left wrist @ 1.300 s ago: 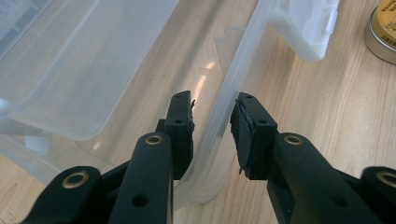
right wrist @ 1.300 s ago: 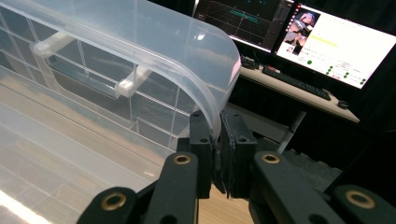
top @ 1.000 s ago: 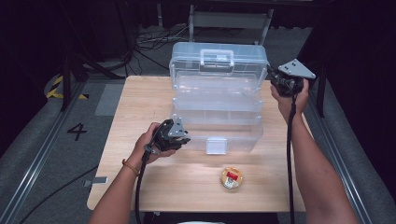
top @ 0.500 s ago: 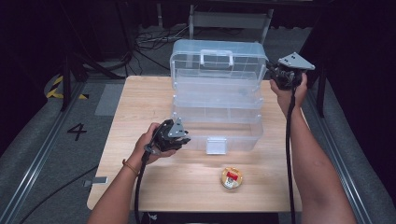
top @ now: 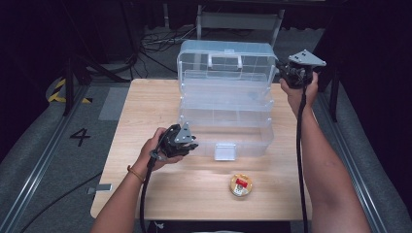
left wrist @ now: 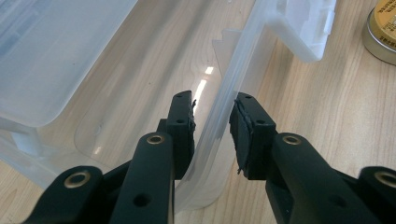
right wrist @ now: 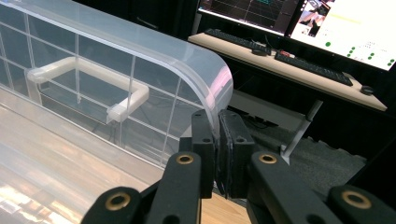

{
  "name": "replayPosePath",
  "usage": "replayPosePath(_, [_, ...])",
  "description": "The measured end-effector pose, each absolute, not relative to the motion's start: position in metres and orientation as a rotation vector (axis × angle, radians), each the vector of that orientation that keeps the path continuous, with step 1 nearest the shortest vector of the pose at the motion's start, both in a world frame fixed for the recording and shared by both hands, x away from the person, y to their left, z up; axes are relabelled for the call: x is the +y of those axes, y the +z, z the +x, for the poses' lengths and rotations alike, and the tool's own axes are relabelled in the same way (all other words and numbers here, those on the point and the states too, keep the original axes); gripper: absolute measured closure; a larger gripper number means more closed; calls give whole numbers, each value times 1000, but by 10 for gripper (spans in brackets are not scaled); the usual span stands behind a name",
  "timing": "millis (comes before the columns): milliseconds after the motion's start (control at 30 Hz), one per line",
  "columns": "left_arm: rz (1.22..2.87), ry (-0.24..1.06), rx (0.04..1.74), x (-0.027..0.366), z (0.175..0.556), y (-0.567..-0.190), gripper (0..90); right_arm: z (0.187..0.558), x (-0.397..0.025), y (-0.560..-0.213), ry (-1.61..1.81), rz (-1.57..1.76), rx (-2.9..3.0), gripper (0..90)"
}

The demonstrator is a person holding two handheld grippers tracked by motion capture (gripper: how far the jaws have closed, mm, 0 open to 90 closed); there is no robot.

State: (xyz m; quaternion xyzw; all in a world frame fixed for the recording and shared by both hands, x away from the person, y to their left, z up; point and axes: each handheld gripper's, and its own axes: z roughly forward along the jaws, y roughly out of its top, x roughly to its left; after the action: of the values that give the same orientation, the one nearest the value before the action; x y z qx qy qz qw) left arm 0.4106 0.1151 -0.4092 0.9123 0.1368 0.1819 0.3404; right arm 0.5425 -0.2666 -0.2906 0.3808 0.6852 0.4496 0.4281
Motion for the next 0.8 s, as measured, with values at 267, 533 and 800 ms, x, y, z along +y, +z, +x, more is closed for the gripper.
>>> replayPosePath(267, [2373,475,365,115,410,-409,707,549,-269,-288,1130,951,1740,856])
replayPosePath(533, [2375,472,359,115,411,-409,713,565,-269,-285,1114,976,1774,855])
replayPosePath(800, [2375,467,356,115,411,-409,713,581,-268,-286,1108,999,1782,863])
